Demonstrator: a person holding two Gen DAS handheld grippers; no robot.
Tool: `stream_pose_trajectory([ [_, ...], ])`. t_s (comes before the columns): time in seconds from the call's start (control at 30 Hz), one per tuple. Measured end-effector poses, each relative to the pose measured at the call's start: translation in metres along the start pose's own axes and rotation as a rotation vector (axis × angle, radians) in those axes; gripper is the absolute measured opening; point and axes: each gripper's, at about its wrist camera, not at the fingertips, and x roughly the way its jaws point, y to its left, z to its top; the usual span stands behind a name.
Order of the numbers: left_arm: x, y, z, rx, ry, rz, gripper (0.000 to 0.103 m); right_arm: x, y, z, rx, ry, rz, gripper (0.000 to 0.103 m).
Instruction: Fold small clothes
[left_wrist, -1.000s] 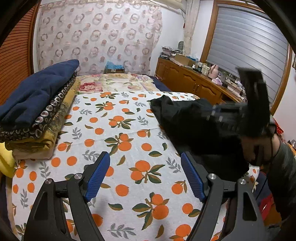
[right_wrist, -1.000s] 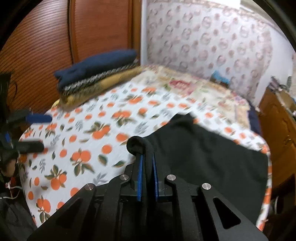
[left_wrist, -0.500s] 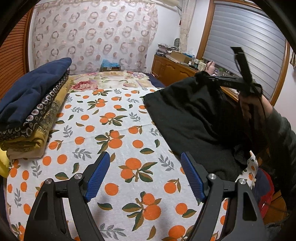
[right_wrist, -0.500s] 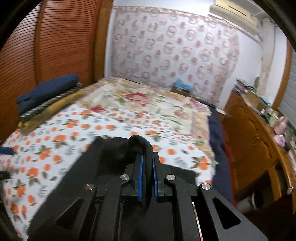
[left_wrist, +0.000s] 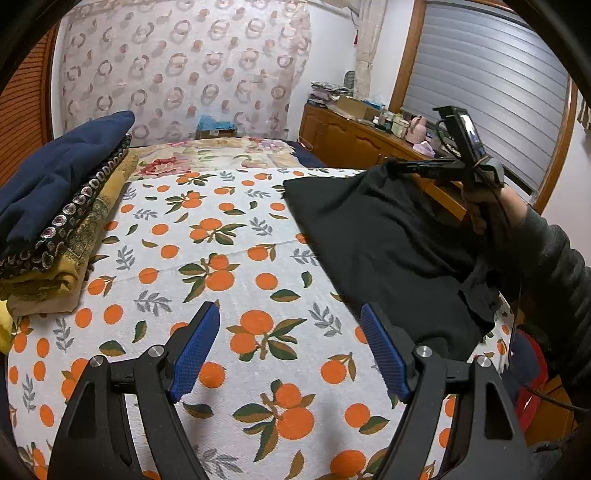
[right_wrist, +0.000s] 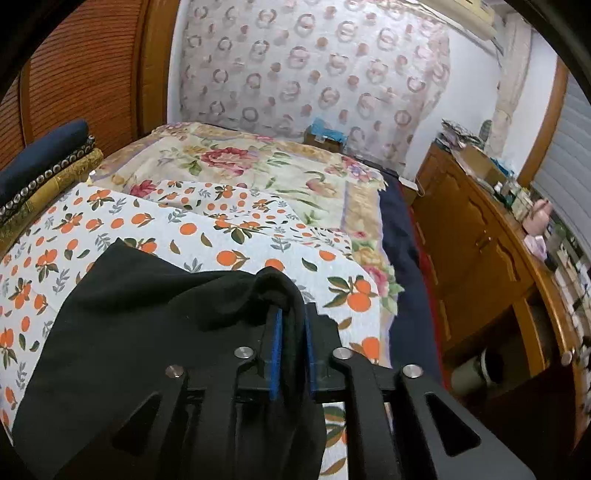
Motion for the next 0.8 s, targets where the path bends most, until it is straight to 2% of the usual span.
stream_pose_trajectory([
  [0.13,0.003,-0.006,0.000,0.003,0.002,-0.008,0.080,-0.036,-0.012,-0.012,0.046,-0.046,0.037,0.041],
  [0.23,0.005,-0.011,0.000,0.012,0.000,-0.012,0.080,-0.065,-0.008,-0.036,0.072,-0.084,0.079,0.046],
  [0.37,0.007,-0.017,0.000,0.022,0.005,-0.016,0.080,-0.102,0.005,-0.075,0.071,-0.114,0.132,0.047],
  [0.57,0.010,-0.027,0.001,0.039,0.009,-0.018,0.080,-0.143,0.029,-0.118,0.065,-0.152,0.163,0.049],
  [0.8,0.014,-0.038,-0.003,0.066,0.017,-0.029,0.080,-0.158,0.026,-0.152,0.079,-0.133,0.196,0.050],
])
